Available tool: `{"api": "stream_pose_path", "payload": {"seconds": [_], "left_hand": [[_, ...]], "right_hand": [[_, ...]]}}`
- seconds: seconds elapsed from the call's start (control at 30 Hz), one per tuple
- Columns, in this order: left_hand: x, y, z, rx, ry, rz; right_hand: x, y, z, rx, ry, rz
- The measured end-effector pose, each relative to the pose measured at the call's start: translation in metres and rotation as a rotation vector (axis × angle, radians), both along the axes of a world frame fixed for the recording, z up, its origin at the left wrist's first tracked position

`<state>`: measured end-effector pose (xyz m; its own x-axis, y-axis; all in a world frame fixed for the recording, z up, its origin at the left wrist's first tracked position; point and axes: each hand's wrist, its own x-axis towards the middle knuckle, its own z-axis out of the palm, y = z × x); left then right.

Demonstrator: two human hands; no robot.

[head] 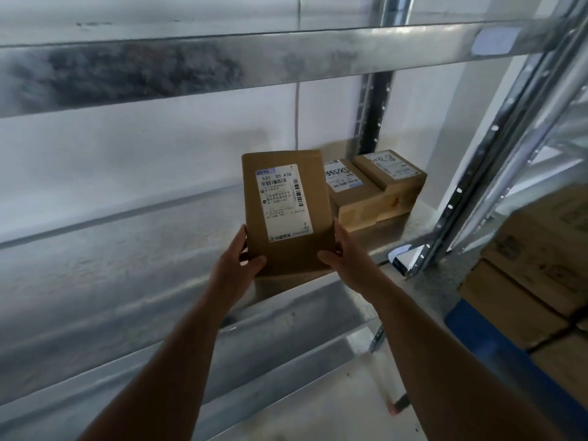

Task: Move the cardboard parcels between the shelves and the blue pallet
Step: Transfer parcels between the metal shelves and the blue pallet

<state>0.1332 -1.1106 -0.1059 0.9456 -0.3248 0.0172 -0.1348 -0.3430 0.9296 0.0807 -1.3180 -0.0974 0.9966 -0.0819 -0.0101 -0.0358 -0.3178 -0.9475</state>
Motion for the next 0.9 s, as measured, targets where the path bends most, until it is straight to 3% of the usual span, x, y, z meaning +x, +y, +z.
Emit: {"api": "stream_pose_path", "payload": {"seconds": [0.27,0.4,0.67,0.9], "left_hand": [[-0.077,-0.017,0.002,-0.030,-0.113,-0.046],[-0.116,-0.031,-0.002,0.001,-0.149,-0.073],[-0.188,-0.054,0.007,0.010,-0.189,-0.115],[-0.238,-0.082,0.030,-0.022,-0.240,-0.209]], "right_hand": [[-0.092,-0.011,0.005,-0.089,-0.003,-0.074],[-0.144,-0.024,0.004,-0.025,0.008,-0.149],[-0.238,-0.045,0.014,0.063,-0.108,-0.205],[-0.302,-0.061,0.028,-0.003,-0.199,-0.336]]}}
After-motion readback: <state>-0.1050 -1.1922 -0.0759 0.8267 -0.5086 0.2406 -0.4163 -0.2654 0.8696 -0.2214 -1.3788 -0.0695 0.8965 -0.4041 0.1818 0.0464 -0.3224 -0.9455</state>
